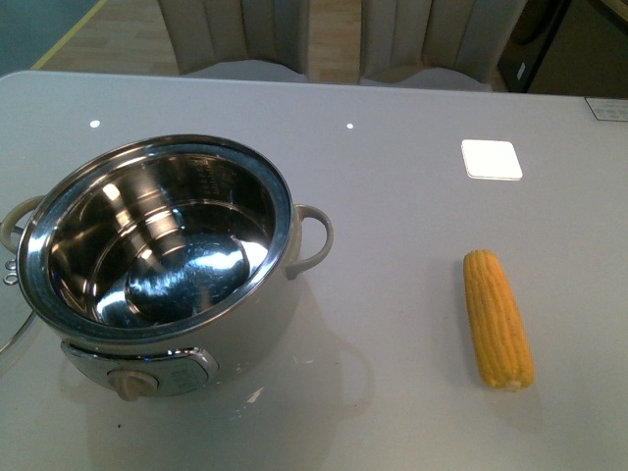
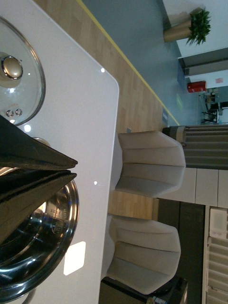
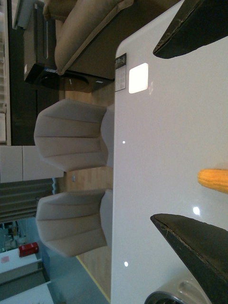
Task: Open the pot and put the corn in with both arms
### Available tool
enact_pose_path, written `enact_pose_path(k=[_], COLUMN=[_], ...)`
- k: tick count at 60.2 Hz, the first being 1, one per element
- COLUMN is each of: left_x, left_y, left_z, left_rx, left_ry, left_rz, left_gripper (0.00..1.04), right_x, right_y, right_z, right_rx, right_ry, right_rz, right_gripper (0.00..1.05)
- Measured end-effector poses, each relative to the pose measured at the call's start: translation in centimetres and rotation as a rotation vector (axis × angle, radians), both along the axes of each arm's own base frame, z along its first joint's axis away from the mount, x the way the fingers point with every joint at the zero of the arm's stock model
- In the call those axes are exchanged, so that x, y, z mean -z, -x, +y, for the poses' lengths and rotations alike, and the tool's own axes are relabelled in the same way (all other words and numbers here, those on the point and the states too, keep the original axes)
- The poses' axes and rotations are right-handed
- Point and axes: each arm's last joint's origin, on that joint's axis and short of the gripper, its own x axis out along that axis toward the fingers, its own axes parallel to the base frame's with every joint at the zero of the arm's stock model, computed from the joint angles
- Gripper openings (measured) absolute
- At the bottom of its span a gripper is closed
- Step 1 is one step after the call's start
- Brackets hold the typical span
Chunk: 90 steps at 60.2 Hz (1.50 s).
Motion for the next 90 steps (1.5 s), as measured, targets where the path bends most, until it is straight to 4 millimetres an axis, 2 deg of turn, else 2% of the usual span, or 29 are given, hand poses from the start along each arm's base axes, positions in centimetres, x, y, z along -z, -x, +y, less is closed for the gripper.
enact_pose_path(k=[14, 29, 36, 44, 56, 58, 65, 70, 83, 90], left_x=[0.0, 0.0, 0.0, 0.0, 0.0, 0.0, 0.0, 0.0, 0.0, 0.0], left_y=[0.1, 0.1, 0.1, 0.1, 0.1, 0.1, 0.1, 0.1, 0.1, 0.1], left_z=[0.0, 0.0, 0.0, 0.0, 0.0, 0.0, 0.0, 0.0, 0.0, 0.0], left_rx=[0.0, 0.0, 0.0, 0.0, 0.0, 0.0, 0.003, 0.0, 0.0, 0.0], left_ry=[0.0, 0.001, 0.001, 0.0, 0.0, 0.0, 0.0, 0.0, 0.0, 0.0], left_rz=[-0.003, -0.002, -0.002, -0.002, -0.002, -0.002, -0.003, -0.003, -0.003, -0.003], left_gripper=[0.04, 0.48, 0.74, 0.99, 0.98, 0.98, 0.98, 0.98, 0.98, 0.98], right_x=[0.0, 0.0, 0.0, 0.0, 0.0, 0.1, 0.5, 1.6, 2.7, 4.5], right_y=[0.0, 0.0, 0.0, 0.0, 0.0, -0.1, -0.6, -1.3, -4.4, -7.0], right_z=[0.0, 0.0, 0.0, 0.0, 0.0, 0.0, 0.1, 0.3, 0.9, 1.7], right_rx=[0.0, 0.0, 0.0, 0.0, 0.0, 0.007, 0.067, 0.071, 0.037, 0.009], right_ry=[0.0, 0.0, 0.0, 0.0, 0.0, -0.012, -0.089, -0.092, -0.069, -0.04], right_rz=[0.0, 0.0, 0.0, 0.0, 0.0, 0.041, 0.588, 0.742, 0.776, 0.809], right_gripper=[0.96, 0.96, 0.96, 0.96, 0.96, 0.96, 0.96, 0.96, 0.96, 0.96])
